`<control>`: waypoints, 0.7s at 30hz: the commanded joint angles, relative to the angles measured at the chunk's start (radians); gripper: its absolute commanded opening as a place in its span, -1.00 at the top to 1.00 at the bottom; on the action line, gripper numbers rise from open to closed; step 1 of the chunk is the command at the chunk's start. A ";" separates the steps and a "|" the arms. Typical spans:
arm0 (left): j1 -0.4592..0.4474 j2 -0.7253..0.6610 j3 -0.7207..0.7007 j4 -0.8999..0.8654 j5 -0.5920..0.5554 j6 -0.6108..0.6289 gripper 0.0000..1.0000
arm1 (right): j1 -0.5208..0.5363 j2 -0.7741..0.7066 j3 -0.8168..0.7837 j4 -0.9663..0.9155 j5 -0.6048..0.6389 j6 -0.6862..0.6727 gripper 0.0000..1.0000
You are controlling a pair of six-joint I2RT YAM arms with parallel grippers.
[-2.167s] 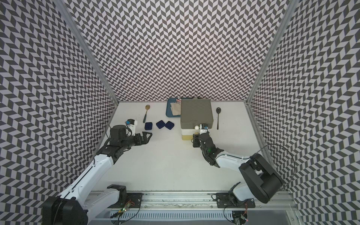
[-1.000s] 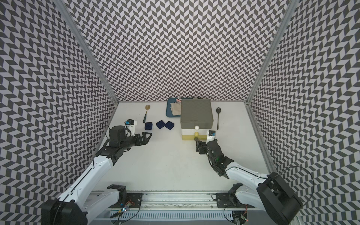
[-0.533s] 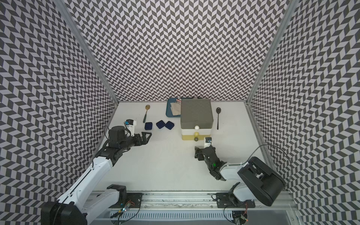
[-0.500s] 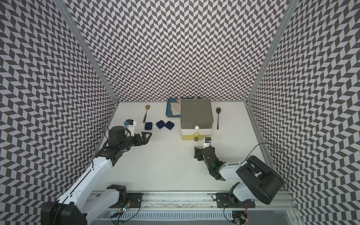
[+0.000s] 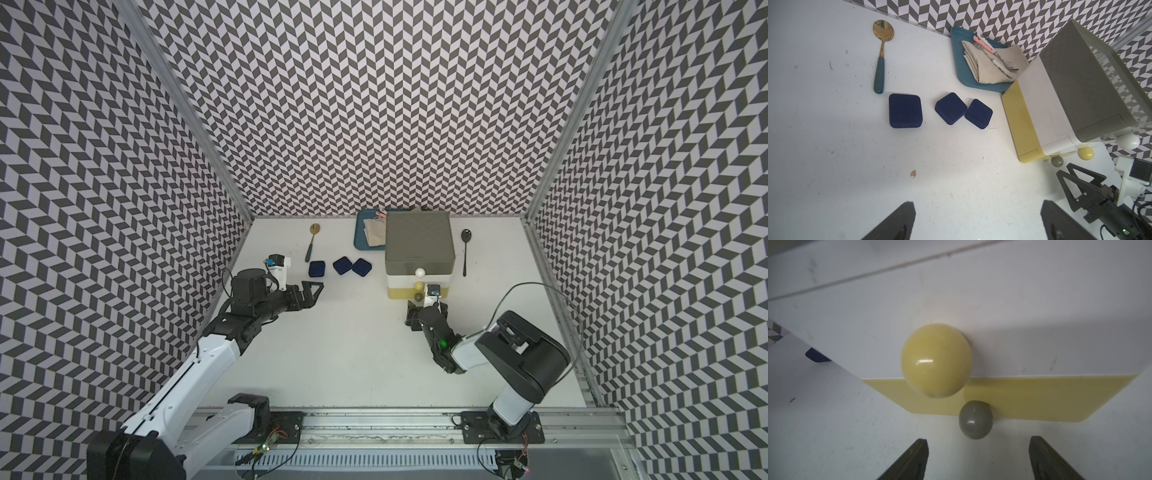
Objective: Place the brooch boxes into the drawer by color
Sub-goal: Open the drawer in the storage box.
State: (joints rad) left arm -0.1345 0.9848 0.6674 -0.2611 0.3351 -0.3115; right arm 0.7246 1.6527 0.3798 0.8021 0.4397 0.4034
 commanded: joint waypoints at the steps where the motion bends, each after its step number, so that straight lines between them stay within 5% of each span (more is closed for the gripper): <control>1: 0.008 0.003 -0.002 0.026 0.008 0.002 -1.00 | 0.006 0.023 0.017 0.052 0.019 -0.008 -0.52; 21: 0.008 0.005 -0.001 0.018 0.011 0.005 -0.99 | 0.006 0.106 0.067 0.121 0.014 -0.031 -0.12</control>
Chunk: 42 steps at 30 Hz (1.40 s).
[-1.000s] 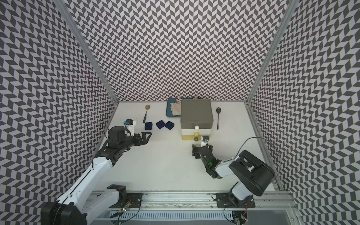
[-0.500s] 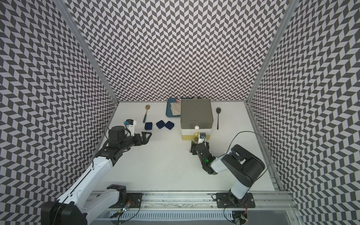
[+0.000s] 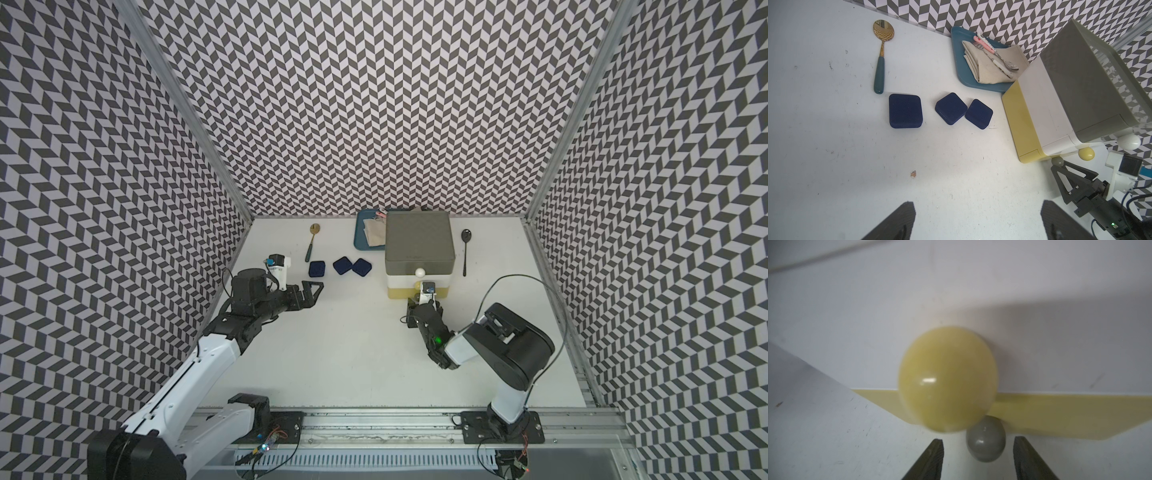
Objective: Place the brooch boxes into the drawer by color
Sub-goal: Open the drawer in the storage box.
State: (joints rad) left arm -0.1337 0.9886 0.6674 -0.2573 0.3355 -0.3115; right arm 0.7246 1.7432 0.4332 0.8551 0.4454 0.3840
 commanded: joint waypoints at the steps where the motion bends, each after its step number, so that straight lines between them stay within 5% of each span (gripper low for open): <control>1: 0.007 0.001 -0.002 0.015 0.010 0.005 -0.99 | 0.006 0.019 0.016 0.071 0.007 -0.018 -0.10; 8: 0.007 0.001 -0.001 0.015 0.011 0.007 -0.99 | 0.002 0.051 0.046 0.074 0.008 -0.039 0.00; 16: 0.007 -0.001 0.000 0.013 0.010 0.006 -0.99 | 0.002 0.053 0.044 0.081 0.009 -0.037 0.45; 28: 0.006 -0.012 -0.002 0.013 0.010 0.005 -1.00 | 0.016 -0.039 -0.004 -0.029 0.014 0.035 0.52; 42: 0.009 -0.014 -0.002 0.025 0.014 0.002 -1.00 | 0.166 -0.252 -0.069 -0.314 0.105 0.180 0.54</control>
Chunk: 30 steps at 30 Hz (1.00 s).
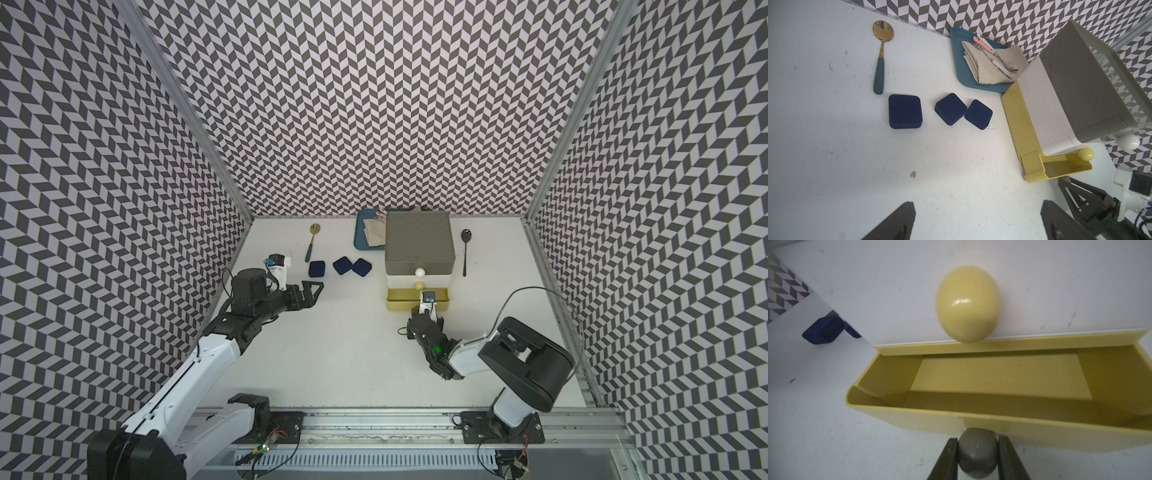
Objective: Place the brooch boxes into the drawer by color
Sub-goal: Open the drawer in the storage box.
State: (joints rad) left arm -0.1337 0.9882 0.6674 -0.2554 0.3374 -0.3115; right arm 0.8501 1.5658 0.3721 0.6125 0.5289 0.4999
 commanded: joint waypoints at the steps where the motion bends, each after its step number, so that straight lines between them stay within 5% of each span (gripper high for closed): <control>1: 0.008 -0.014 -0.002 0.023 0.013 0.002 -0.99 | 0.052 -0.099 -0.018 -0.099 0.027 0.076 0.54; 15: 0.029 -0.009 -0.003 0.035 0.029 -0.003 -0.99 | 0.208 -0.416 -0.129 -0.372 0.034 0.196 0.54; 30: 0.049 -0.001 -0.005 0.039 0.036 -0.006 -0.99 | 0.271 -0.423 -0.105 -0.463 0.039 0.246 0.43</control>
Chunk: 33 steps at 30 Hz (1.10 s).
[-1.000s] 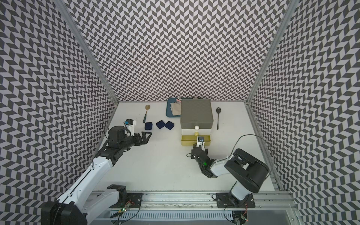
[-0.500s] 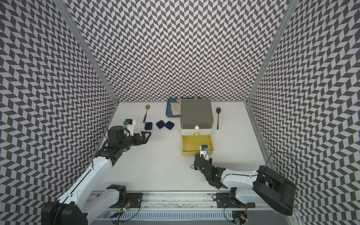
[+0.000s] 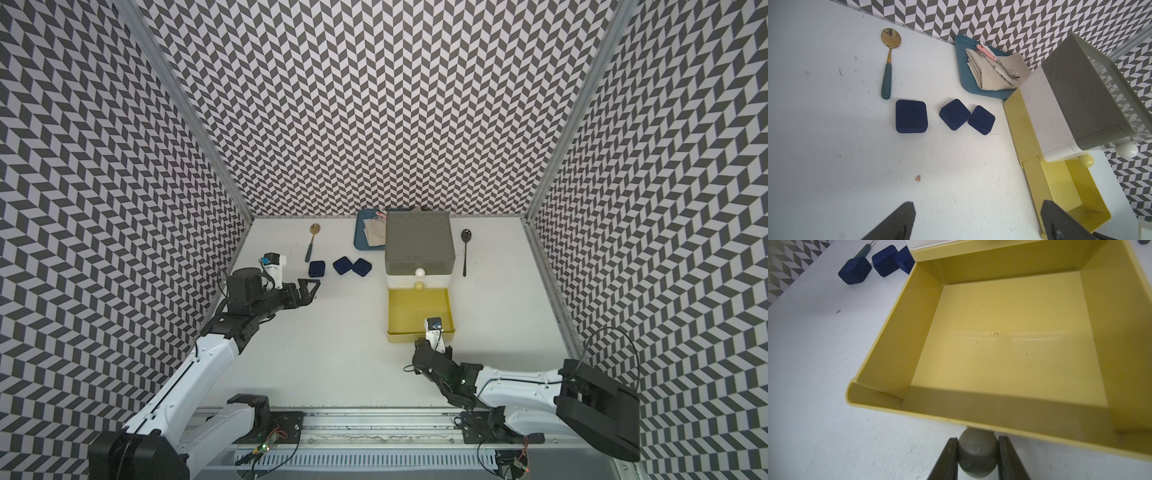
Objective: Place the brooch boxes into the drawer by color
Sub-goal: Open the drawer in the storage box, then pick up the brooch box from the center of the board.
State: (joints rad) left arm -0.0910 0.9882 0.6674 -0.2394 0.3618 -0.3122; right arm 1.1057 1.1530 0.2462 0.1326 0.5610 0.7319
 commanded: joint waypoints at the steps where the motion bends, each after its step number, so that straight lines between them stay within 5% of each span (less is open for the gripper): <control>1: 0.007 0.000 -0.006 0.023 0.011 -0.005 -0.99 | 0.018 -0.010 0.019 0.016 0.009 0.015 0.34; 8: 0.007 0.020 -0.008 0.019 0.000 -0.008 -0.99 | 0.020 -0.063 0.026 -0.035 0.040 0.025 -0.48; 18: 0.010 0.170 0.028 -0.038 -0.089 -0.054 -1.00 | 0.022 -0.360 0.103 -0.204 0.059 -0.048 -0.63; 33: 0.019 0.776 0.665 -0.396 -0.319 0.009 -0.98 | 0.023 -0.677 0.241 -0.508 0.109 -0.065 -0.67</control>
State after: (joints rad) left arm -0.0784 1.7119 1.2995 -0.4946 0.1238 -0.3439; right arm 1.1236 0.5308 0.4747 -0.2718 0.6418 0.6479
